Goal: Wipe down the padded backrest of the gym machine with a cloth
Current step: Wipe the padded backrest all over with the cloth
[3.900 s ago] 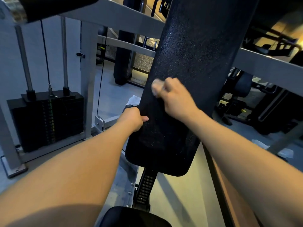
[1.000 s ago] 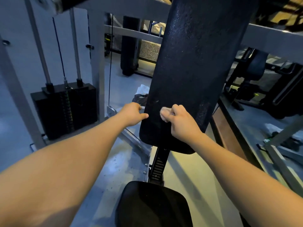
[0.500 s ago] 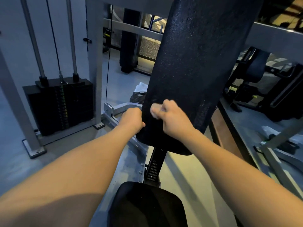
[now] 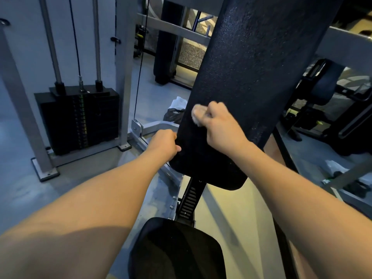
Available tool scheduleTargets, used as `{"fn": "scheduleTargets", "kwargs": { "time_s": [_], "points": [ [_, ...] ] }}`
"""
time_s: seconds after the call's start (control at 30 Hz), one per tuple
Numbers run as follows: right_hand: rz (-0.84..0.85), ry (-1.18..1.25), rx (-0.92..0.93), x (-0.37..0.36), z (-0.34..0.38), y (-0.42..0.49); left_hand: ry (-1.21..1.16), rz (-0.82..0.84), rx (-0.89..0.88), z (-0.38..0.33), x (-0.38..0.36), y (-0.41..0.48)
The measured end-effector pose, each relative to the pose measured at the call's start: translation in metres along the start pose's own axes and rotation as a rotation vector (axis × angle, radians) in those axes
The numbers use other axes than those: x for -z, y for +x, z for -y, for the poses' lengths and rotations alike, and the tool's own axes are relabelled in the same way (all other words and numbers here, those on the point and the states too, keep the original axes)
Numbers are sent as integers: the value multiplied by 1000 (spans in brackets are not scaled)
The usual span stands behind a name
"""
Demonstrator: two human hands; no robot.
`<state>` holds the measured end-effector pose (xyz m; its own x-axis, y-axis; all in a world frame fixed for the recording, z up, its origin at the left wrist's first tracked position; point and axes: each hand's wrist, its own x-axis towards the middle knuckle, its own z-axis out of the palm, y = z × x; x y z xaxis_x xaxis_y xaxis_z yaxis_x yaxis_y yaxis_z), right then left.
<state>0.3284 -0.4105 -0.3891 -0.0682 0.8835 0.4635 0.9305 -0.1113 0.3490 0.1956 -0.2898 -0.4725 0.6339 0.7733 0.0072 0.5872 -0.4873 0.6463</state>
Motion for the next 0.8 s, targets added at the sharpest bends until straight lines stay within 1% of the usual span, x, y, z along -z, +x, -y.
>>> {"fn": "scheduleTargets", "kwargs": {
  "time_s": [0.07, 0.1, 0.17, 0.2, 0.27, 0.33, 0.37, 0.4, 0.5, 0.53, 0.57, 0.6, 0.67, 0.73, 0.8],
  "points": [
    [-119, 38, -179, 5, -6, 15, -1, 0, -3, 1, -1, -1],
    [-139, 59, -228, 1, -2, 16, -5, -2, -6, 1, -2, -1],
    [-108, 89, -242, -17, 15, 3, -7, -10, -19, 3, -5, 0],
    [-74, 100, -203, -26, 25, -7, 0, -17, -23, 3, -5, 1],
    [58, 110, -55, -37, 39, -27, 20, -13, -25, 4, -2, 2],
    [187, 103, 79, -33, 38, -34, 63, 13, -33, 2, 3, 0],
    [208, 98, 96, -25, 34, -30, 86, 30, -36, 0, 5, -1],
    [185, 95, 76, -19, 30, -22, 99, 49, -42, 0, 6, -3],
    [-51, 129, -123, -6, 25, 8, 55, 101, -56, 9, 8, -7],
    [-107, 146, -181, -8, 26, 15, 34, 106, -53, 15, 11, -9],
    [-123, 153, -216, -14, 30, 18, 25, 99, -47, 22, 14, -11],
    [-107, 157, -223, -22, 37, 16, 26, 78, -31, 29, 18, -13],
    [-18, 170, -159, -43, 52, -2, 56, 13, 16, 44, 26, -18],
    [104, 161, -32, -58, 64, -27, 104, -32, 48, 56, 33, -22],
    [235, 139, 99, -58, 67, -40, 82, -63, 80, 64, 37, -22]
  ]
}}
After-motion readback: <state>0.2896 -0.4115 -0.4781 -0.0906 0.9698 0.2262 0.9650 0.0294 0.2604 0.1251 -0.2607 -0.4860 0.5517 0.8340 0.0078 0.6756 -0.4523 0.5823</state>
